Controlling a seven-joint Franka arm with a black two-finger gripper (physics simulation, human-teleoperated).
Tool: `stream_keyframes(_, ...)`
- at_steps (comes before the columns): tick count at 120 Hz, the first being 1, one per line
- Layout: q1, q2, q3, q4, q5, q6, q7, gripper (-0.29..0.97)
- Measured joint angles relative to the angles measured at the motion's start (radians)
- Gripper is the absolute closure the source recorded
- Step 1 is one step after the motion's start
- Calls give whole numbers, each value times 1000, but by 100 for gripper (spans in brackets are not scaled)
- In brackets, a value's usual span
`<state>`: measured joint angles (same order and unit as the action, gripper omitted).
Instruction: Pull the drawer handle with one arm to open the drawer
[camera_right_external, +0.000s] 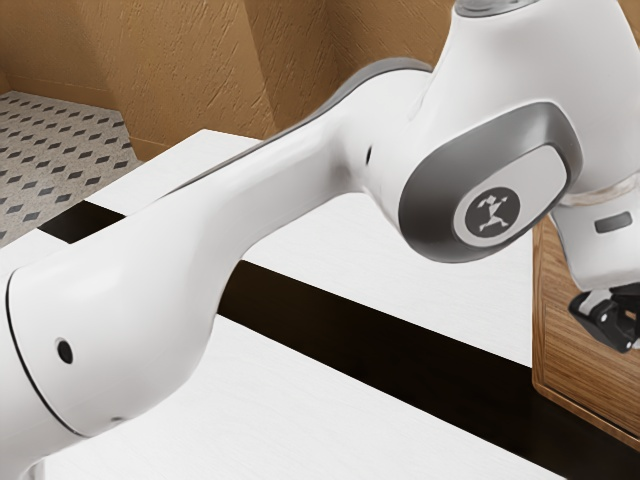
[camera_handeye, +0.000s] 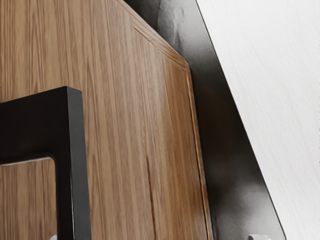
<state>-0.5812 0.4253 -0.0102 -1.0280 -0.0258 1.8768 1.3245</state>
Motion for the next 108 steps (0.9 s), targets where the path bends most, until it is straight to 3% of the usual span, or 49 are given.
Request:
stream_keyframes(73, 1, -117, 8, -128, -3, -6, 0, 35)
stream_keyframes(108, 1, -143, 9, -146, -1, -6, -1, 50)
